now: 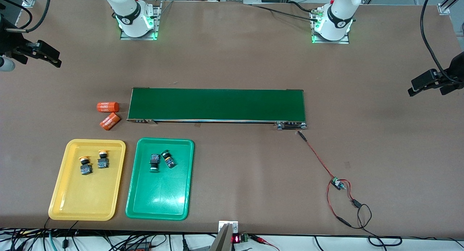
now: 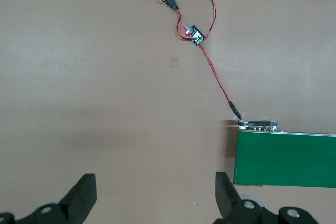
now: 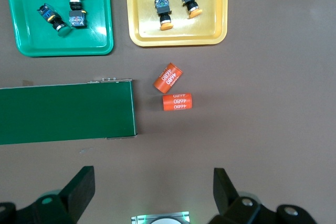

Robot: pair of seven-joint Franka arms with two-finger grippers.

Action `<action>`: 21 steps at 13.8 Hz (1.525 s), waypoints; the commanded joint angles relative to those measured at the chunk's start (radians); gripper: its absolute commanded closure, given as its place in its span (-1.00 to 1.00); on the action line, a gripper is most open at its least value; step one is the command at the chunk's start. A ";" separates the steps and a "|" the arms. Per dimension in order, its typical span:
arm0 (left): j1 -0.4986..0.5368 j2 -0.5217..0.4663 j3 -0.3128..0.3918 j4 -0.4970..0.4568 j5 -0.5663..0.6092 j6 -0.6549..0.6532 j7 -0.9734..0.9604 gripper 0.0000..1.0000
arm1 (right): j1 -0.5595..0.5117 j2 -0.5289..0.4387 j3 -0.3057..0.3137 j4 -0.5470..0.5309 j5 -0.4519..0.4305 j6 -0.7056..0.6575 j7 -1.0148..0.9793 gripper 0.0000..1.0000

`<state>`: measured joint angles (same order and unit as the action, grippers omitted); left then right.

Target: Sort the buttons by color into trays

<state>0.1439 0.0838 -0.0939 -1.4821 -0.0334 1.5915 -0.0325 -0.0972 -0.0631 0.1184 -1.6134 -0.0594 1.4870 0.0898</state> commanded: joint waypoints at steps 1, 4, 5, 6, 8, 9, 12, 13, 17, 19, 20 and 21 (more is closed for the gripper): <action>0.002 -0.001 0.005 0.014 0.020 -0.044 0.009 -1.00 | 0.007 -0.009 -0.003 0.007 0.010 -0.024 0.012 -1.00; 0.002 -0.001 0.005 0.016 0.020 -0.045 0.011 -1.00 | 0.060 -0.009 -0.066 0.006 0.010 -0.024 0.007 -1.00; 0.002 -0.001 0.006 0.016 0.020 -0.045 0.011 -1.00 | 0.059 -0.007 -0.068 0.006 0.010 -0.024 0.007 -1.00; 0.002 -0.001 0.006 0.016 0.021 -0.042 0.011 -1.00 | 0.059 -0.003 -0.066 0.006 0.010 -0.024 0.007 -1.00; 0.002 0.001 0.006 0.017 0.023 -0.038 0.011 -1.00 | 0.060 0.000 -0.066 0.004 0.009 -0.025 0.013 -1.00; 0.002 -0.001 0.006 0.020 0.021 -0.038 0.013 -1.00 | 0.060 0.002 -0.066 0.006 0.009 -0.027 0.008 -1.00; 0.002 -0.004 -0.006 0.020 0.023 -0.044 0.011 -1.00 | 0.060 0.015 -0.066 0.006 0.010 -0.025 0.010 -1.00; 0.002 -0.004 -0.004 0.020 0.023 -0.042 0.011 -1.00 | 0.060 0.016 -0.066 0.006 0.010 -0.025 0.010 -1.00; -0.003 -0.007 -0.009 0.022 0.020 -0.047 0.005 -1.00 | 0.059 0.017 -0.066 0.006 0.010 -0.024 0.018 -1.00; -0.003 -0.007 -0.009 0.022 0.021 -0.047 0.002 -1.00 | 0.059 0.023 -0.066 0.006 0.010 -0.021 0.018 -1.00; -0.003 -0.007 -0.009 0.022 0.021 -0.048 0.002 -1.00 | 0.060 0.025 -0.066 0.006 0.010 -0.019 0.019 -1.00; -0.001 -0.007 -0.006 0.022 0.020 -0.048 0.003 -1.00 | 0.059 0.028 -0.066 0.006 0.010 -0.016 0.019 -1.00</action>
<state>0.1433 0.0822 -0.0997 -1.4774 -0.0328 1.5650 -0.0325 -0.0486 -0.0414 0.0625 -1.6135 -0.0594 1.4737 0.0912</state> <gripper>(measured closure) 0.000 0.000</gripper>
